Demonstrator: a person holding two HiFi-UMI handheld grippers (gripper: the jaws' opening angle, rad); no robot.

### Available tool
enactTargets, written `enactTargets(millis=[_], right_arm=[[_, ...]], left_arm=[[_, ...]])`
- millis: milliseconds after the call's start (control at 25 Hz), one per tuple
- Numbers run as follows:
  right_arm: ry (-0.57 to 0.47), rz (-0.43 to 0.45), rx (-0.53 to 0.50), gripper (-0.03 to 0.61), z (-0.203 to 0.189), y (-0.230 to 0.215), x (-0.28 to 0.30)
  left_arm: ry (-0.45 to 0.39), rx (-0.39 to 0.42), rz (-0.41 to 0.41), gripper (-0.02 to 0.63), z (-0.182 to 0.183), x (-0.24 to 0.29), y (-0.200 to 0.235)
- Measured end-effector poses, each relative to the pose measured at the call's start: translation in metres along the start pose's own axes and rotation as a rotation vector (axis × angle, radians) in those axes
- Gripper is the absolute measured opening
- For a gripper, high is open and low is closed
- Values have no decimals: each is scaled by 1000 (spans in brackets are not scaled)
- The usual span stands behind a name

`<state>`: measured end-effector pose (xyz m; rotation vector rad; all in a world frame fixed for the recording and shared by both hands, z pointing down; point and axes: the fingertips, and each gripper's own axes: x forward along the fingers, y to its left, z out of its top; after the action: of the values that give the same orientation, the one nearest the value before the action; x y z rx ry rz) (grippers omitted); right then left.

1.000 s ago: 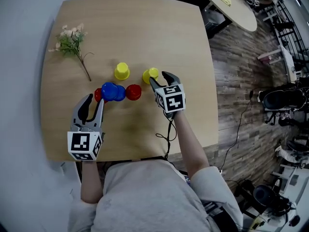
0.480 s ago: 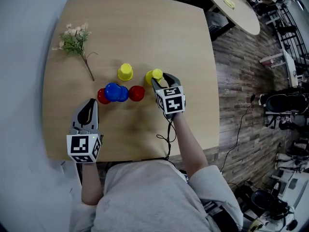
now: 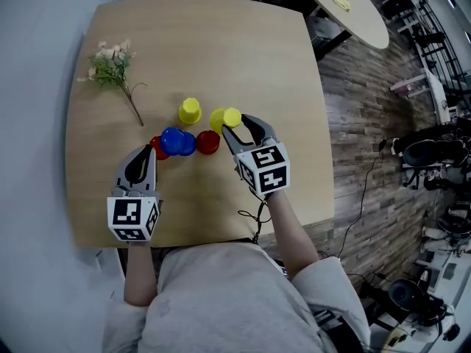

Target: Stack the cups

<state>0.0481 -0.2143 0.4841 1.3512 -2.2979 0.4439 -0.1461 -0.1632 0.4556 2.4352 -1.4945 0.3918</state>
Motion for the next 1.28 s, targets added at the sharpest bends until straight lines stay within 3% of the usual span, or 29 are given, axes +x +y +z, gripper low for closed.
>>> enactTargets(millis=[360,880,1280], right_arm=[[49,121,-7,215,-5,60,3],[108,102,-134,216,-11,82,13],[19,155,-12,241,7,71,-6]], left_arm=[[-2,-2,-10,21,-1,-7,9],[-2,-22,15,21,-8,-20,24],[2,-30,34,21,-10,-19,27]])
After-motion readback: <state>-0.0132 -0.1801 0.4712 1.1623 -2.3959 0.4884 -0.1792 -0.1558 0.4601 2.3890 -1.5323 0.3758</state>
